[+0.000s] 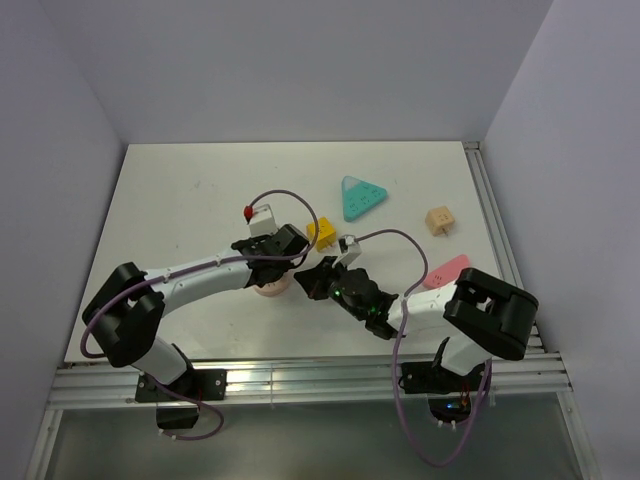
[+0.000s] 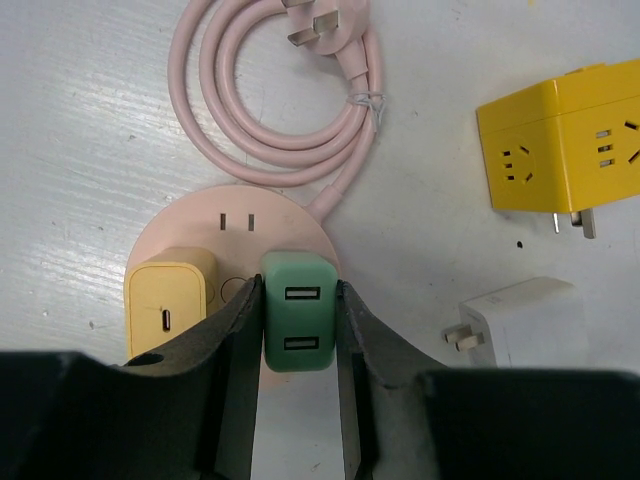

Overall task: Insert the plug
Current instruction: Insert the plug into the socket.

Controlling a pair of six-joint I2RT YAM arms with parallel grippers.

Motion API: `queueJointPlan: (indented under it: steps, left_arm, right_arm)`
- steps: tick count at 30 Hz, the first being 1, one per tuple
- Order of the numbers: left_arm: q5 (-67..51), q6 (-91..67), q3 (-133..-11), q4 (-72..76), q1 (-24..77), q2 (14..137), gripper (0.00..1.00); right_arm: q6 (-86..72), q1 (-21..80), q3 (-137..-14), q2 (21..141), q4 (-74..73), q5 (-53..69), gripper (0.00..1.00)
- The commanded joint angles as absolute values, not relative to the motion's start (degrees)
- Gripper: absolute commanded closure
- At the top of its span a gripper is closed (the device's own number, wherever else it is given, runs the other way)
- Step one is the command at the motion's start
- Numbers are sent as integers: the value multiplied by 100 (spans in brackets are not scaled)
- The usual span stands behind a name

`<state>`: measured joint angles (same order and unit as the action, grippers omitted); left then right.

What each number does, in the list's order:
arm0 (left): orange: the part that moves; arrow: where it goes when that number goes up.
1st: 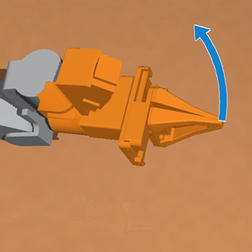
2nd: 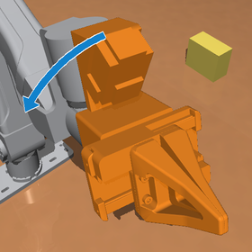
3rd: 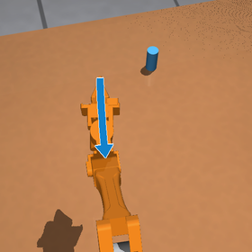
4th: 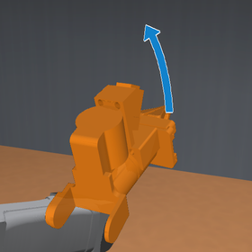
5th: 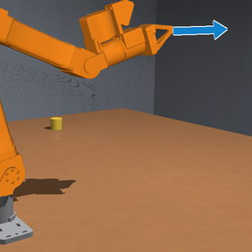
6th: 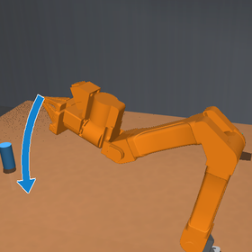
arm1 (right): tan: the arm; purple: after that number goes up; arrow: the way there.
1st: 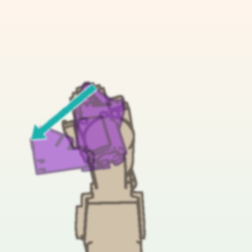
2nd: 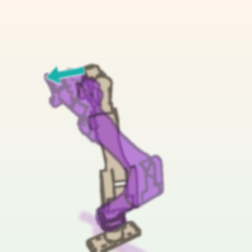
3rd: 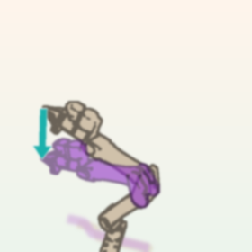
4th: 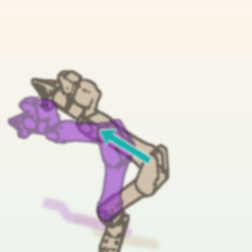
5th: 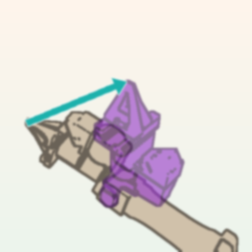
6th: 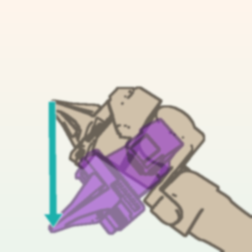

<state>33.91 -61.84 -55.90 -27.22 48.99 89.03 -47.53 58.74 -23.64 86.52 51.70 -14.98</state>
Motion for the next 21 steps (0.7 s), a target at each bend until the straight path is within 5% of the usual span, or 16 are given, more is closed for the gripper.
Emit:
queueJointPlan:
  steps: [1, 21]
  left_arm:
    - [2575, -6504, -5282, -3322, 5150, 9396, 100]
    - [2505, -6425, -5273, -3516, 5212, 9360, 100]
  right_arm:
    - [-4834, 5924, -2443, 8754, 5616, -1503, 100]
    - [-5054, 5968, -2663, 9246, 5862, -1310, 100]
